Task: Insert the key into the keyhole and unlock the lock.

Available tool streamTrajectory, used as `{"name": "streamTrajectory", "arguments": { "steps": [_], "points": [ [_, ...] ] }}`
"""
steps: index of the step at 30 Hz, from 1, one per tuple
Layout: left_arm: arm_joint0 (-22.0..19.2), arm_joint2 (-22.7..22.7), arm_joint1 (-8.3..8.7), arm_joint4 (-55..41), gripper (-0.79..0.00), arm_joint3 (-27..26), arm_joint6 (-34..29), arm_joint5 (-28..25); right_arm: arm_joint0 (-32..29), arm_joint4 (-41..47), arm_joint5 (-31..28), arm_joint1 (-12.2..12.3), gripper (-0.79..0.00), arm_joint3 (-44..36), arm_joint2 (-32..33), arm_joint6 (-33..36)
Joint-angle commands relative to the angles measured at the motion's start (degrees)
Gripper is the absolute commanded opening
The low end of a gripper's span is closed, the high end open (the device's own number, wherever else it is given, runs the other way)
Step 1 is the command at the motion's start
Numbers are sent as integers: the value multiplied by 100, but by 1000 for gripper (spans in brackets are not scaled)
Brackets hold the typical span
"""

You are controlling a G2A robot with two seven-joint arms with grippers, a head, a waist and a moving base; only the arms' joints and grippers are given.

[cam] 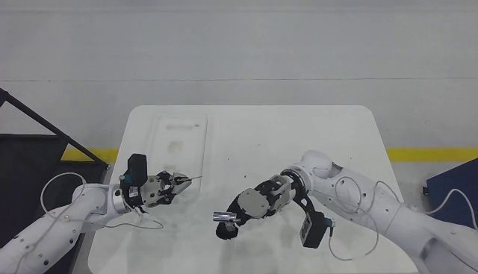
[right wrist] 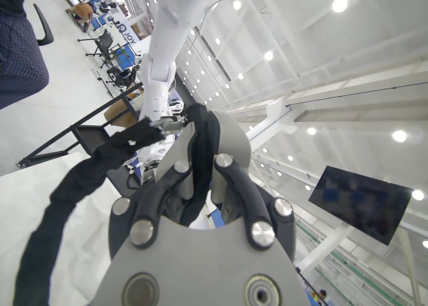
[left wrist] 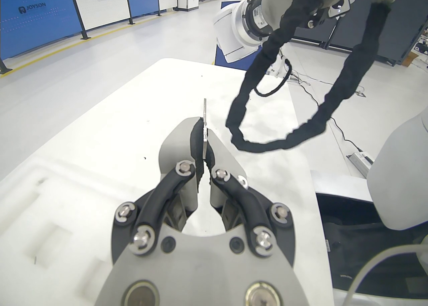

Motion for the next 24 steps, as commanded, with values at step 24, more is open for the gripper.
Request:
{"name": "streamTrajectory", "arguments": {
  "steps": [24],
  "points": [
    [0, 0, 0, 0, -785, 0, 0, 0, -435, 920, -460, -151, -785, 1158, 133, 0]
  ]
}}
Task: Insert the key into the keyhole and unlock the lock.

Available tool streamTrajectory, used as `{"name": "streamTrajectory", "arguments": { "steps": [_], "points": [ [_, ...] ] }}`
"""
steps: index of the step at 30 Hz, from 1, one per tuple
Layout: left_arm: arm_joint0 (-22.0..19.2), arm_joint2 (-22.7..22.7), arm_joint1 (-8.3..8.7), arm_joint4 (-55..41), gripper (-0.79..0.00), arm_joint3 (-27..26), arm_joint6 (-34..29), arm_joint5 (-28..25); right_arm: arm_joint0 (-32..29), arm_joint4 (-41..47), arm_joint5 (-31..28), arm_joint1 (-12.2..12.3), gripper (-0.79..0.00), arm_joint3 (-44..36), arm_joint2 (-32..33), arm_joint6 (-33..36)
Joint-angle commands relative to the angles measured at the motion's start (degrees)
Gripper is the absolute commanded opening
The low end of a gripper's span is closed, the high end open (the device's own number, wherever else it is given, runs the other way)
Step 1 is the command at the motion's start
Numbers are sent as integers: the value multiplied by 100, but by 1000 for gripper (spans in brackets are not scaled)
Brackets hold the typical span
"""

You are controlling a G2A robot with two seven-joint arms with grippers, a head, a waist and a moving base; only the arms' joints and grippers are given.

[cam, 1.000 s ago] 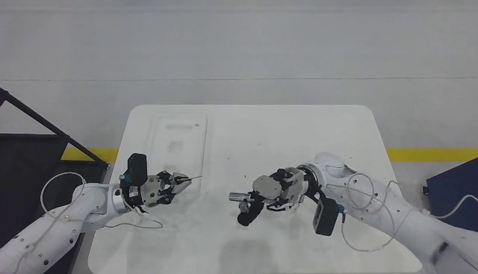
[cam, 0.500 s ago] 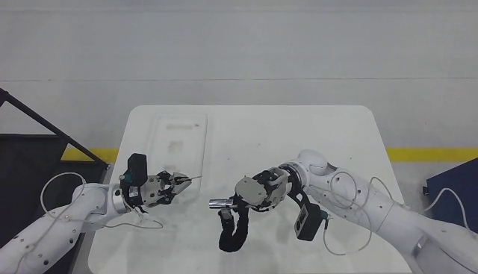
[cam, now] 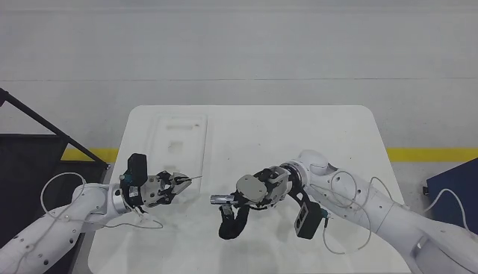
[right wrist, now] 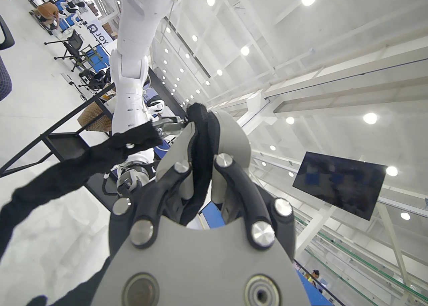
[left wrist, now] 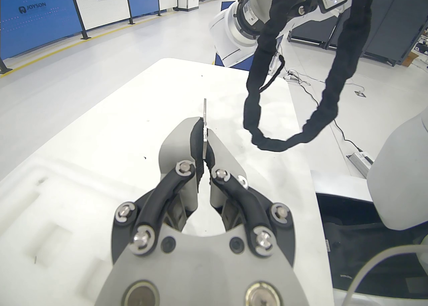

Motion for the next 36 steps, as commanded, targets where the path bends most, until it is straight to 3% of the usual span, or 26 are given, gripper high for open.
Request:
{"name": "streamTrajectory", "arguments": {
  "steps": [1, 3, 23, 27, 36],
  "points": [
    [0, 0, 0, 0, -785, 0, 0, 0, -513, 935, -732, 77, -785, 961, 256, 0],
    [0, 0, 0, 0, -785, 0, 0, 0, -757, 1663, -1064, 85, -785, 803, 659, 0],
    [0, 0, 0, 0, -785, 0, 0, 0, -757, 1663, -1064, 85, -785, 803, 659, 0],
    [0, 0, 0, 0, -785, 0, 0, 0, -891, 1605, -1770, 81, -785, 448, 688, 0],
    [0, 0, 0, 0, -785, 0, 0, 0, -1000, 2151, -2282, 302, -785, -29, 139, 502]
  ]
}}
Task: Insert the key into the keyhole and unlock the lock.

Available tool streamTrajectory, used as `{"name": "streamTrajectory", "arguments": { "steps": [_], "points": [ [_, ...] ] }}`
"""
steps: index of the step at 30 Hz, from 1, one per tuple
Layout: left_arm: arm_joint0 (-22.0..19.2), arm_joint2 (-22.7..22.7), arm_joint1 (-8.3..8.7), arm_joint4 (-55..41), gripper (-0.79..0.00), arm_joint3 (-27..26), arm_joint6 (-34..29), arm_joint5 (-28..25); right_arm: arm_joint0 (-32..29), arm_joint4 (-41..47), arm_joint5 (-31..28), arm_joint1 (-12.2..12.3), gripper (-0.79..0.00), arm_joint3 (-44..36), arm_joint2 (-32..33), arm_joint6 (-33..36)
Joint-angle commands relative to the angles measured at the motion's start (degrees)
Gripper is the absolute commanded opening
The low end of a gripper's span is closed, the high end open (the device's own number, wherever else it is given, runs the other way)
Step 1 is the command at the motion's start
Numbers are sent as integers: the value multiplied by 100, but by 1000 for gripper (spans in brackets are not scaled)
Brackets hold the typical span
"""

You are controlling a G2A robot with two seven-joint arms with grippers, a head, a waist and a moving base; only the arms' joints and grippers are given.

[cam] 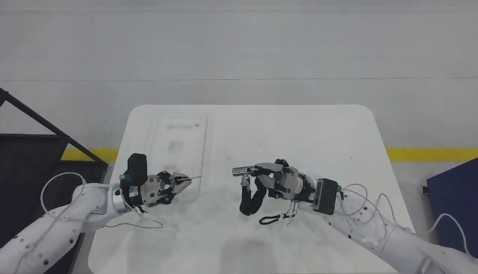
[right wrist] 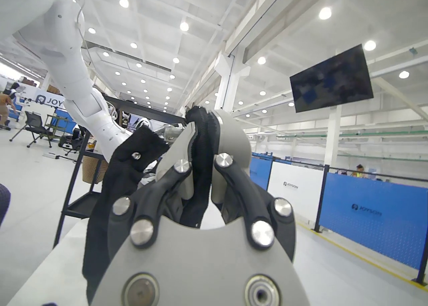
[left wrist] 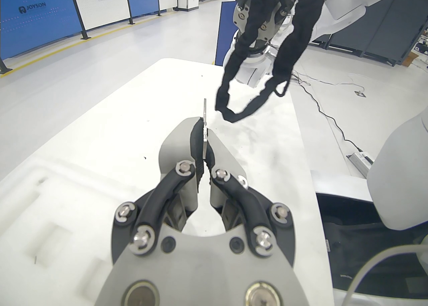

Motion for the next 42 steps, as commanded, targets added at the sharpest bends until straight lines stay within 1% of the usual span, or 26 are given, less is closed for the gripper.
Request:
{"name": "streamTrajectory", "arguments": {
  "steps": [1, 3, 4, 6, 12, 17, 23, 26, 32, 36, 40, 42],
  "points": [
    [0, 0, 0, 0, -785, 0, 0, 0, 3, 310, -139, 61, -785, -93, -115, 142],
    [0, 0, 0, 0, -785, 0, 0, 0, -19, 757, -369, 123, -785, -210, -186, 372],
    [0, 0, 0, 0, -785, 0, 0, 0, -30, 1003, -577, 159, -785, -210, -201, 580],
    [0, 0, 0, 0, -785, 0, 0, 0, -41, 1236, -809, 229, -785, -127, -165, 813],
    [0, 0, 0, 0, -785, 0, 0, 0, -365, 2051, -1196, 353, -785, -110, 183, 1200],
    [0, 0, 0, 0, -785, 0, 0, 0, -802, 2407, -1611, 443, -785, -262, 569, 1615],
    [0, 0, 0, 0, -785, 0, 0, 0, -1471, 2579, -2015, 498, -785, -708, 1060, 2019],
    [0, 0, 0, 0, -785, 0, 0, 0, -1831, 2768, -2144, 446, -785, -944, 1278, 2149],
    [0, 0, 0, 0, -785, 0, 0, 0, -2278, 2488, -2235, 230, -785, -1028, 1516, 2239],
    [0, 0, 0, 0, -785, 0, 0, 0, -2343, 2148, -2145, 44, -785, -946, 1579, 2150],
    [0, 0, 0, 0, -785, 0, 0, 0, -2264, 1798, -2021, -136, -785, -835, 1589, 2026],
    [0, 0, 0, 0, -785, 0, 0, 0, -2254, 1752, -2000, -149, -785, -819, 1589, 2005]
  ]
}}
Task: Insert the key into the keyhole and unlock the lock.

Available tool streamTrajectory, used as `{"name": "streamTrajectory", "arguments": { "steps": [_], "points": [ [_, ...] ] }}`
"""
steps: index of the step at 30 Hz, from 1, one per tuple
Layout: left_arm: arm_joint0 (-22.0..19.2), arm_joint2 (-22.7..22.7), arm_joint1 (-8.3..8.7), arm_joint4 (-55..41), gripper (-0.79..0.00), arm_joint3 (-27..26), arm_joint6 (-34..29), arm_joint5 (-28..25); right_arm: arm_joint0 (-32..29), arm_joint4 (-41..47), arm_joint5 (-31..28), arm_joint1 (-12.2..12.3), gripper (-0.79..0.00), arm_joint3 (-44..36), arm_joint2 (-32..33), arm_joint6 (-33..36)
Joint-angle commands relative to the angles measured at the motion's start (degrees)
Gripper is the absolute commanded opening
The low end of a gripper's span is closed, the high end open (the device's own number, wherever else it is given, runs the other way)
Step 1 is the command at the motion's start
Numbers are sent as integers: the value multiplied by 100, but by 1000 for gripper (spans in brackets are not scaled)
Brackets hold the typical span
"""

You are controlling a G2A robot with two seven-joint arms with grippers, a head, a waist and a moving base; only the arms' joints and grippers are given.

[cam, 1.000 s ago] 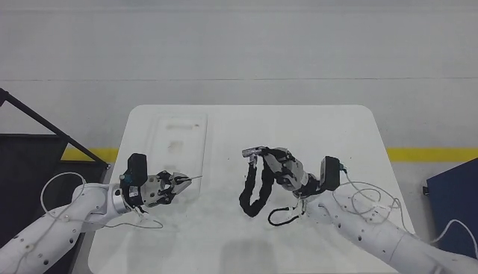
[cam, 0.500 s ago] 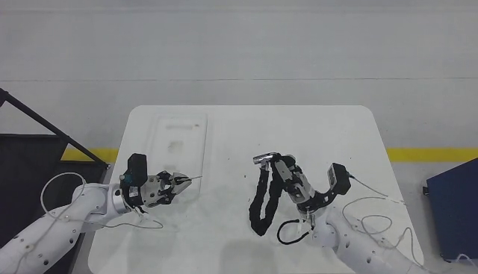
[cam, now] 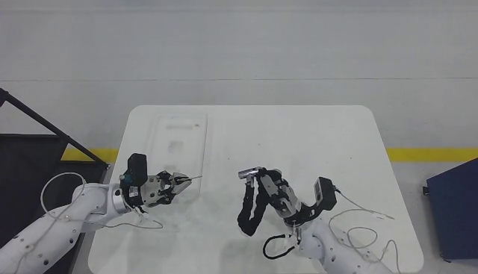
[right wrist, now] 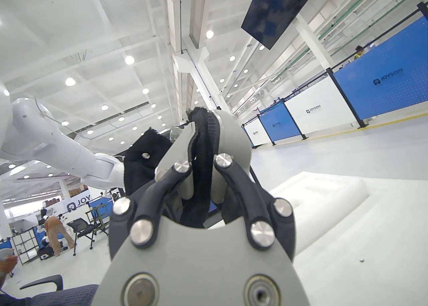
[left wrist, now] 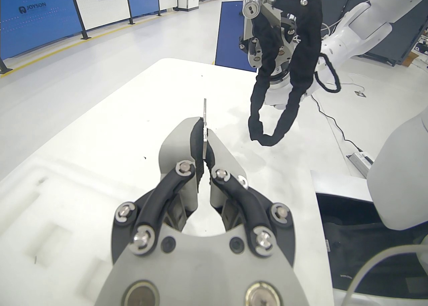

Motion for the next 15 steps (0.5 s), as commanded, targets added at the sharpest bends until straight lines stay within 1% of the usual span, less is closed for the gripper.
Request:
{"name": "streamTrajectory", "arguments": {
  "steps": [1, 5, 6, 8, 12, 15],
  "points": [
    [0, 0, 0, 0, -785, 0, 0, 0, 2, 4, 4, 1, -785, 3, 0, -2],
    [1, -4, -5, -36, -785, -26, 7, 13, 2, 4, 4, 1, -785, 3, 0, -2],
    [-2, -12, -28, -158, -785, -167, 32, -33, 2, 4, 4, 1, -785, 3, 0, -2],
    [-109, -40, -76, -317, -785, -395, 7, -340, 2, 4, 4, 1, -785, 3, 0, -2],
    [-360, 47, -230, -681, -785, -746, -297, -759, 2, 4, 4, 1, -785, 3, 0, -2],
    [-557, 170, -366, -854, -785, -872, -759, -733, 2, 4, 4, 1, -785, 3, 0, -2]
  ]
}}
